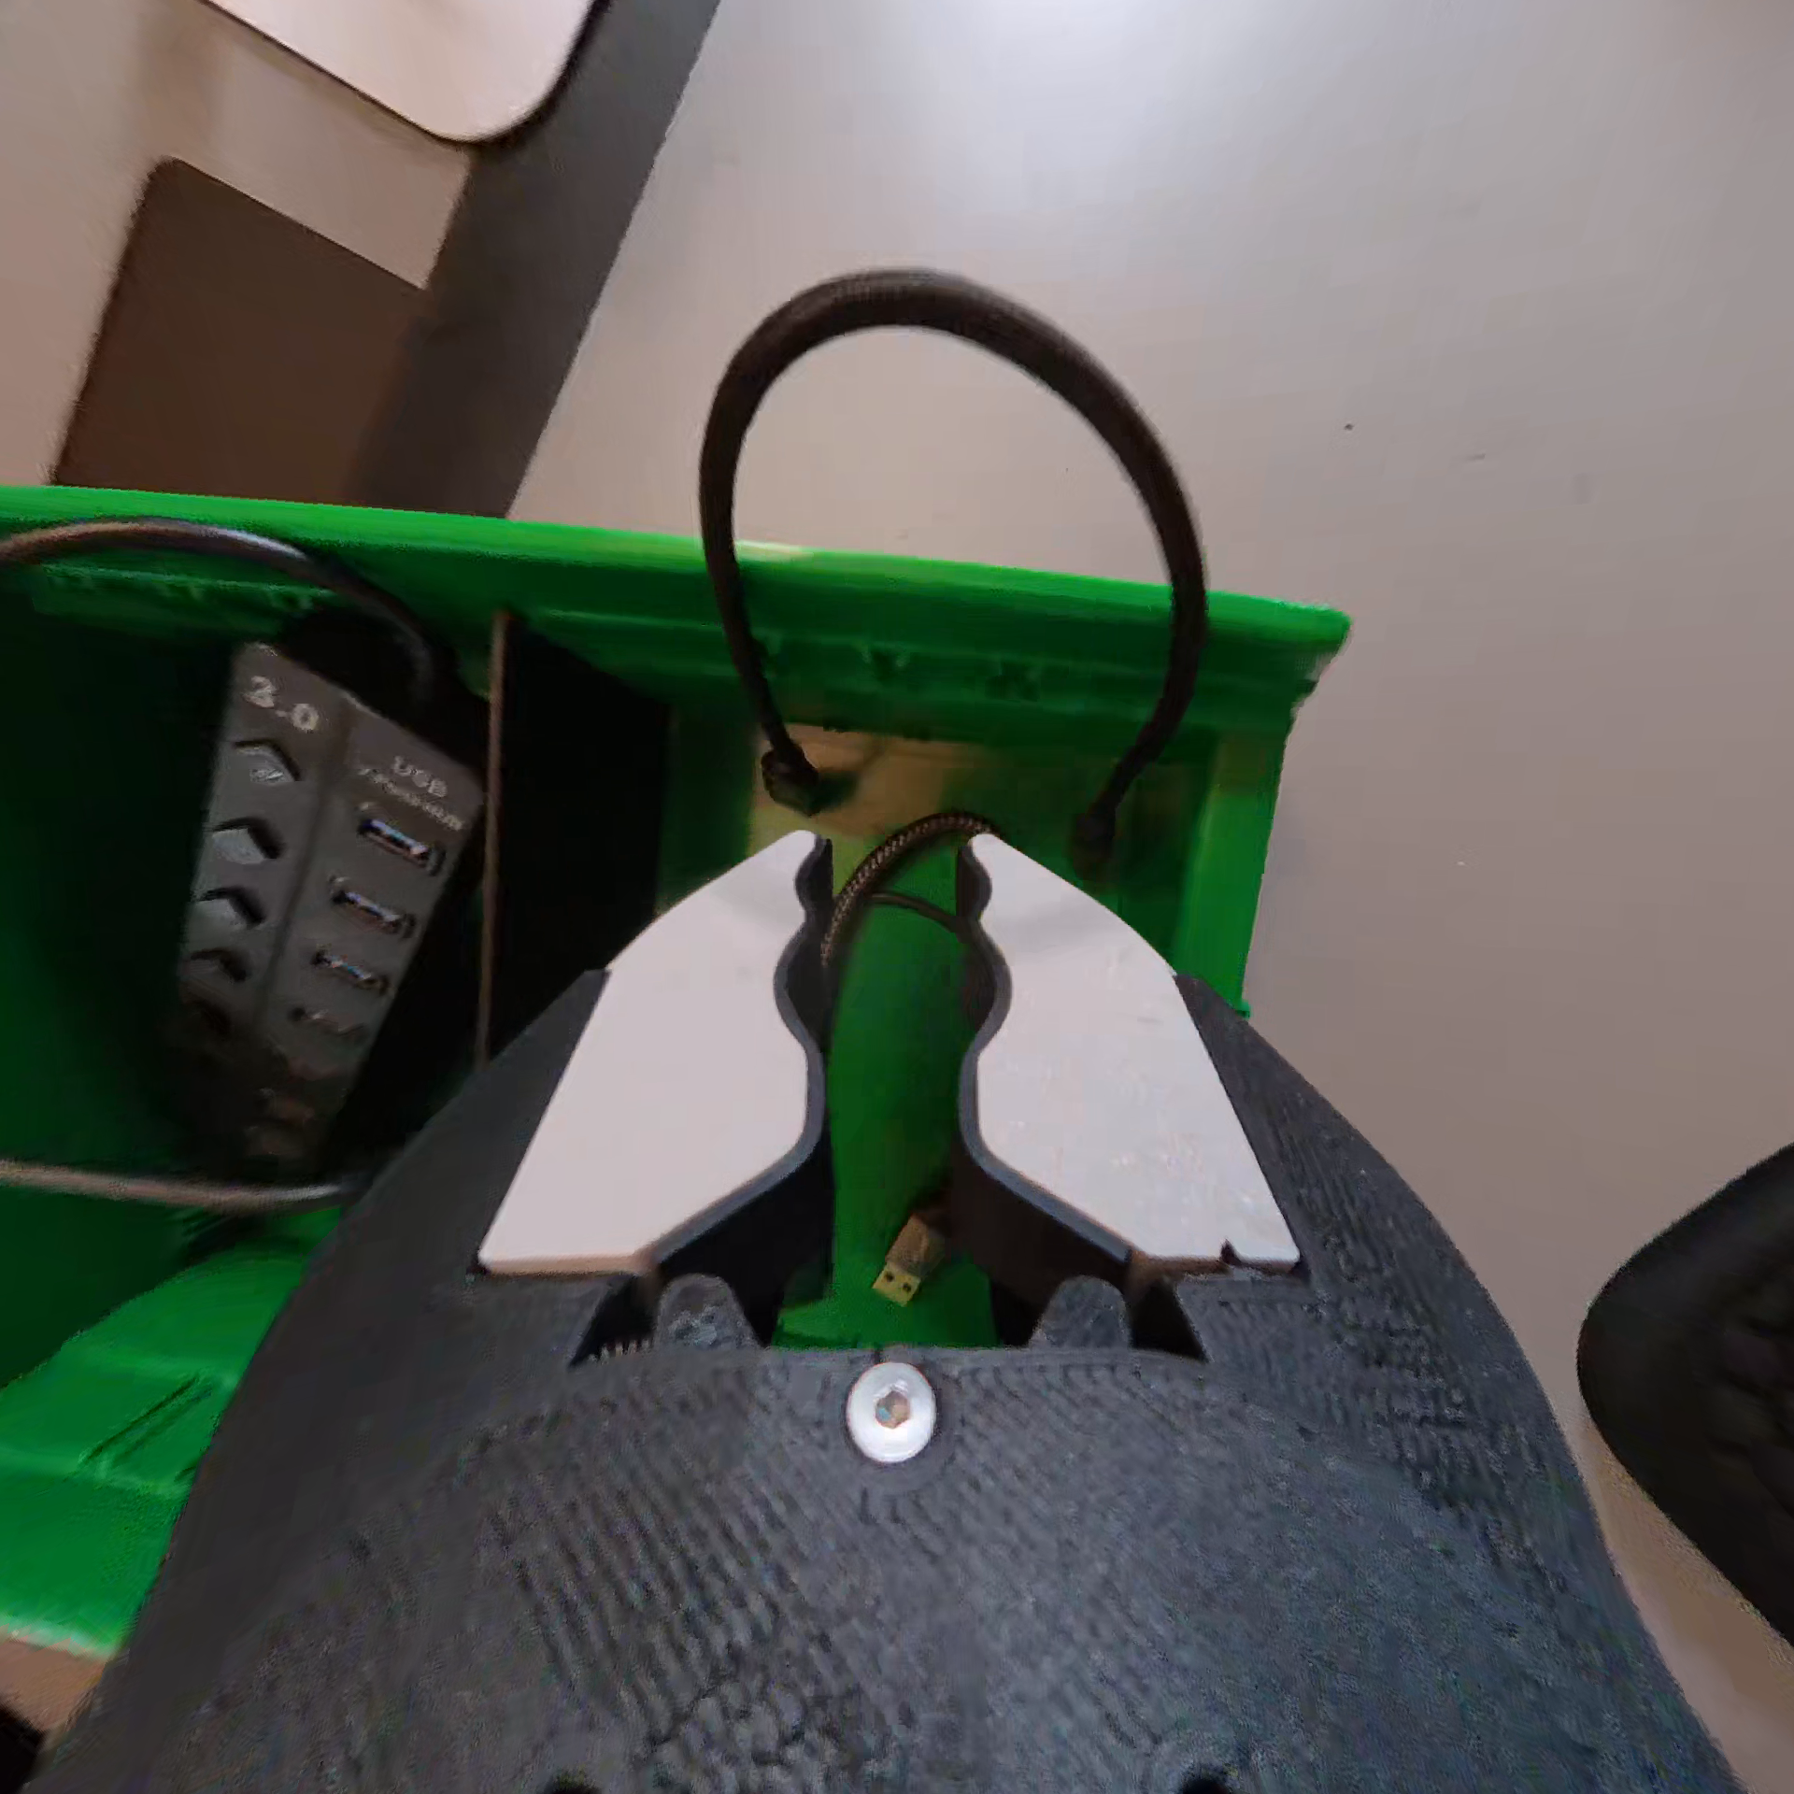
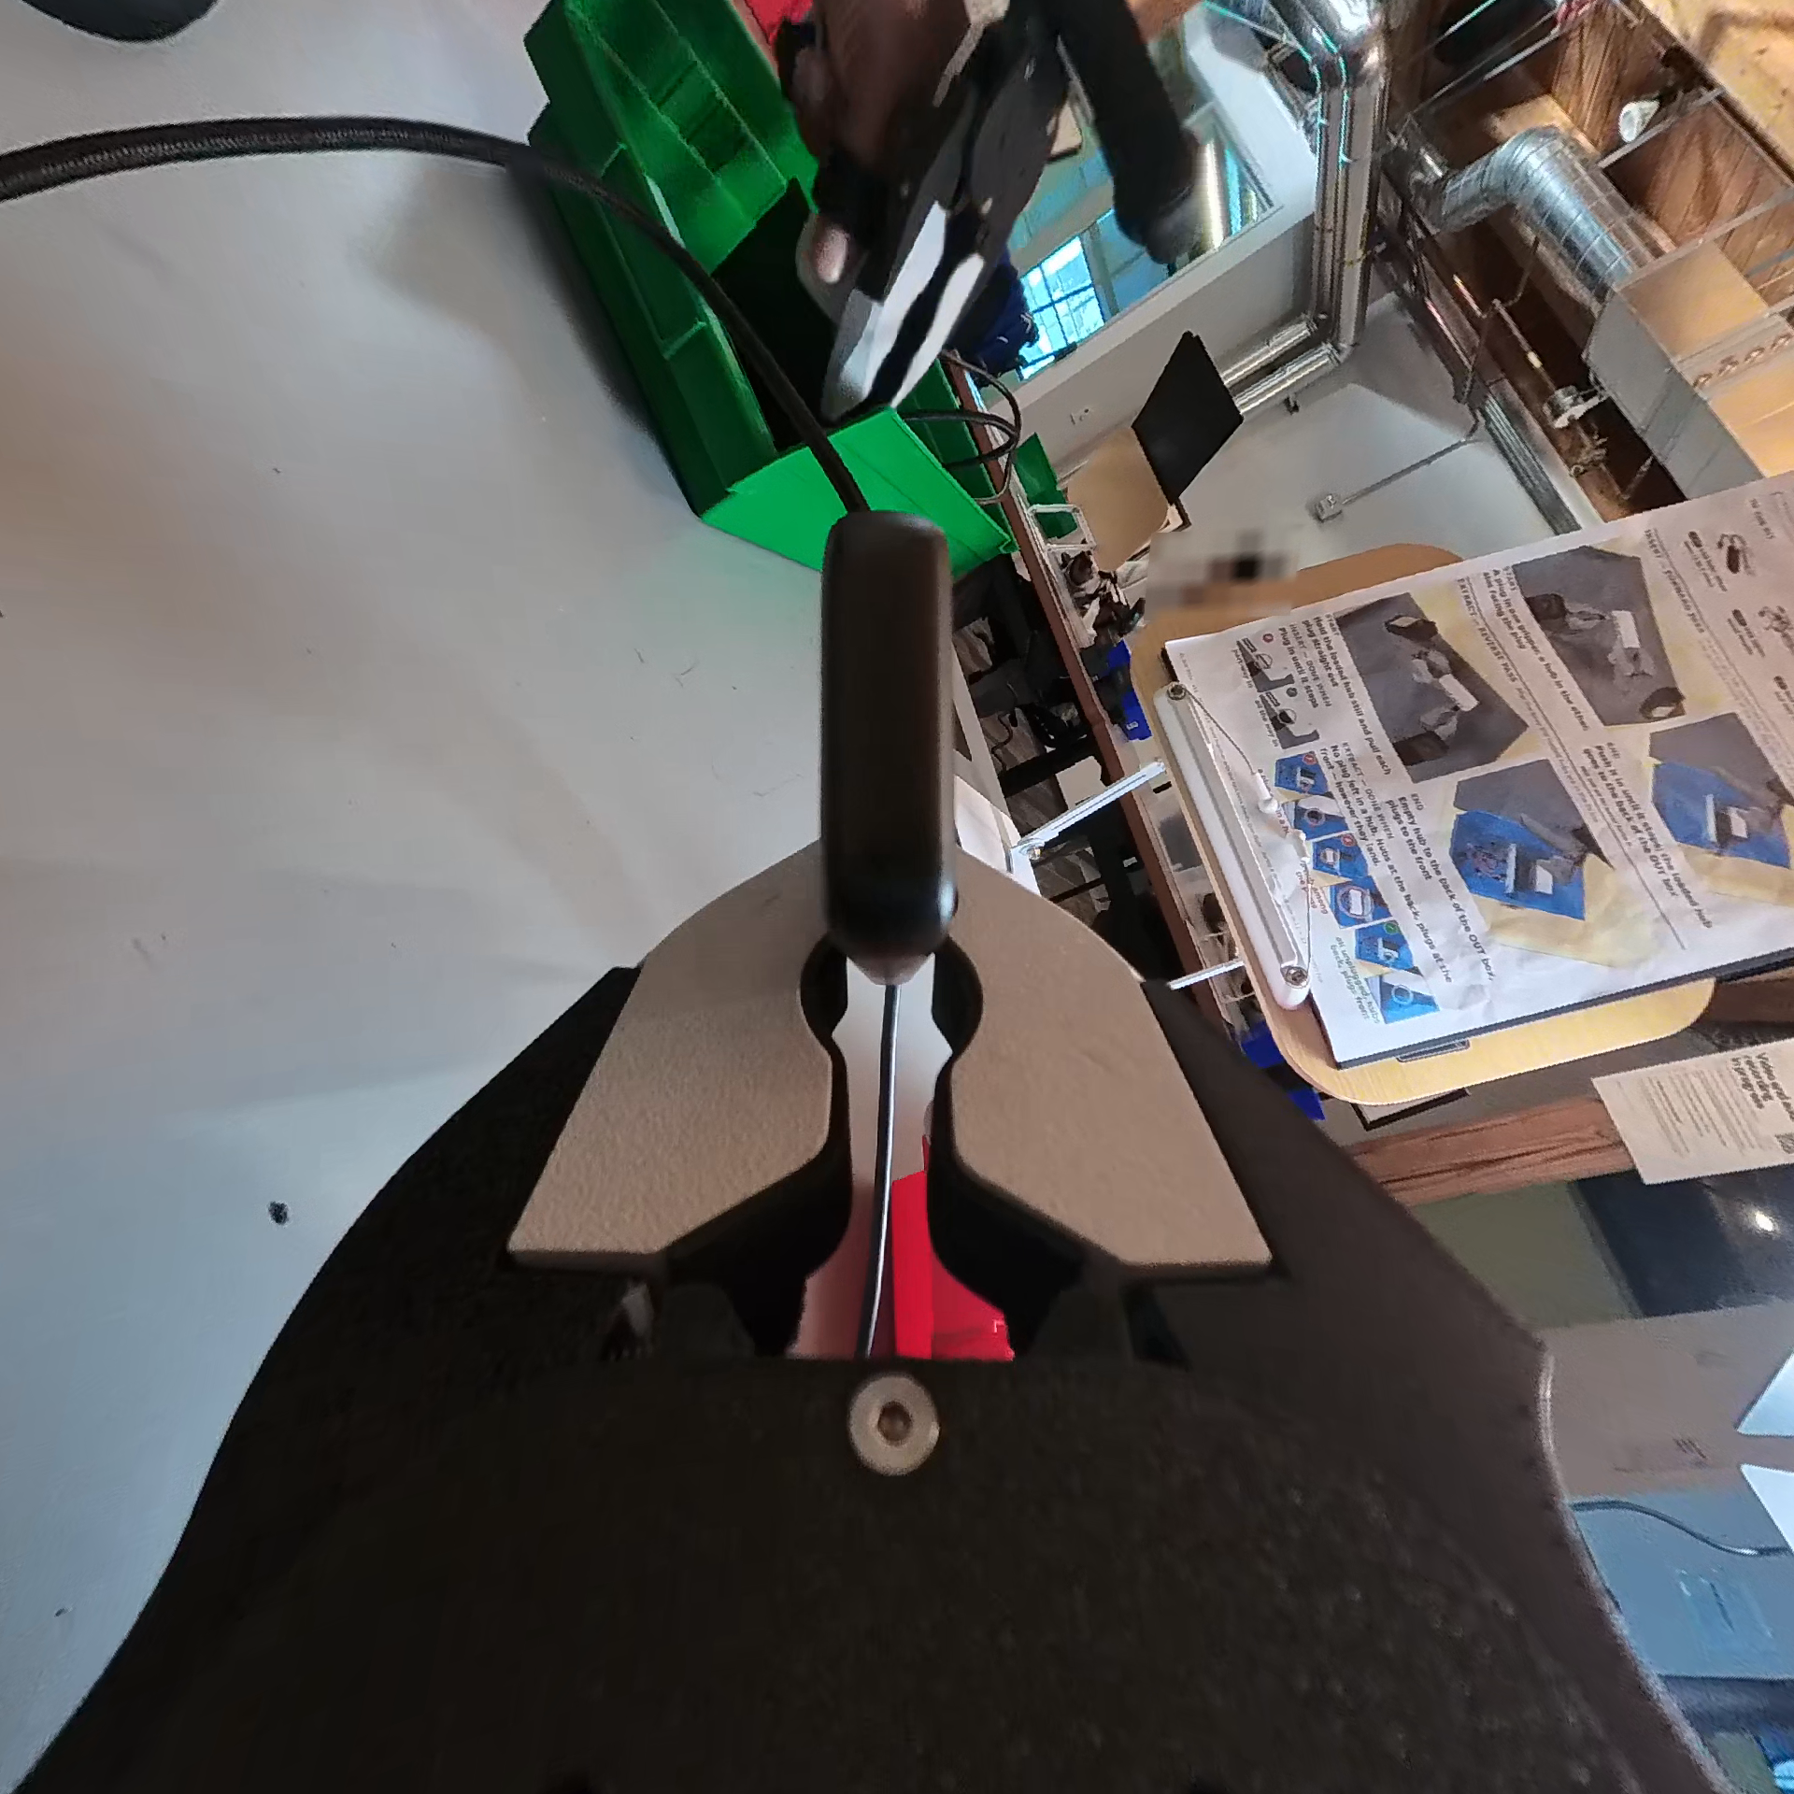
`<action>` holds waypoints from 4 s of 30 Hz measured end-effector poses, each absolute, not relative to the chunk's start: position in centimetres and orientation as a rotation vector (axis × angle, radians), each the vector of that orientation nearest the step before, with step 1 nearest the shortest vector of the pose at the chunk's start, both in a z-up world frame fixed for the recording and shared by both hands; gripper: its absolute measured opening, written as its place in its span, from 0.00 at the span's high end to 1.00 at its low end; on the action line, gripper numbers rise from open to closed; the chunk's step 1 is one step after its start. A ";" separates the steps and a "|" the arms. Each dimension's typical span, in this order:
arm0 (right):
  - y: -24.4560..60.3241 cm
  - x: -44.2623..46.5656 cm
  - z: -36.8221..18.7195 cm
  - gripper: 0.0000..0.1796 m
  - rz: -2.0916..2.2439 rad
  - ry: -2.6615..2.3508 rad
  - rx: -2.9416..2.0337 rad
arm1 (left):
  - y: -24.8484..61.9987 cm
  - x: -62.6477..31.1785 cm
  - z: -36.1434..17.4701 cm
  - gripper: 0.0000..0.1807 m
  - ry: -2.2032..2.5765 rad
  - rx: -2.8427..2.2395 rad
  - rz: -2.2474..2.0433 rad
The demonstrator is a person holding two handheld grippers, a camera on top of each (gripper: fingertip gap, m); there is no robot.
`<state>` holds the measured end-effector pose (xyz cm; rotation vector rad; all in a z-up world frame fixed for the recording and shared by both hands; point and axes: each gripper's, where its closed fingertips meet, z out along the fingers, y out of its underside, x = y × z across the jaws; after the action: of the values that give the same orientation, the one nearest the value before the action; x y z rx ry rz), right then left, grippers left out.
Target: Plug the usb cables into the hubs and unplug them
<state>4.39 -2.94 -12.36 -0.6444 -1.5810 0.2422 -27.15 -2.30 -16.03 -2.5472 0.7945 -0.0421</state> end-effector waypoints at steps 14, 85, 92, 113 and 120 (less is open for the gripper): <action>-3.1 4.6 -12.2 0.93 0.240 -1.587 -0.636 | 1.7 -26.7 -11.9 0.97 0.609 -2.292 -0.107; -1.2 8.0 -8.7 0.93 0.356 -1.481 -0.608 | -10.0 -5.3 -7.4 0.98 0.755 -1.362 -0.756; 0.6 8.7 -8.0 0.93 0.331 -1.405 -0.675 | -8.6 -3.0 -8.1 0.98 0.537 -1.449 -0.938; 1.1 8.9 -7.4 0.93 0.364 -1.359 -0.707 | -9.8 -10.2 -18.5 0.86 0.963 -2.130 -0.332; 1.2 9.2 -6.9 0.93 0.346 -1.341 -0.699 | -9.7 -1.1 -20.7 0.83 1.084 -2.126 -0.564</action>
<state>9.20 1.20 -6.86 -0.6990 -1.3410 0.3456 -1.13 -9.68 -20.69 -2.1259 1.0839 -0.5641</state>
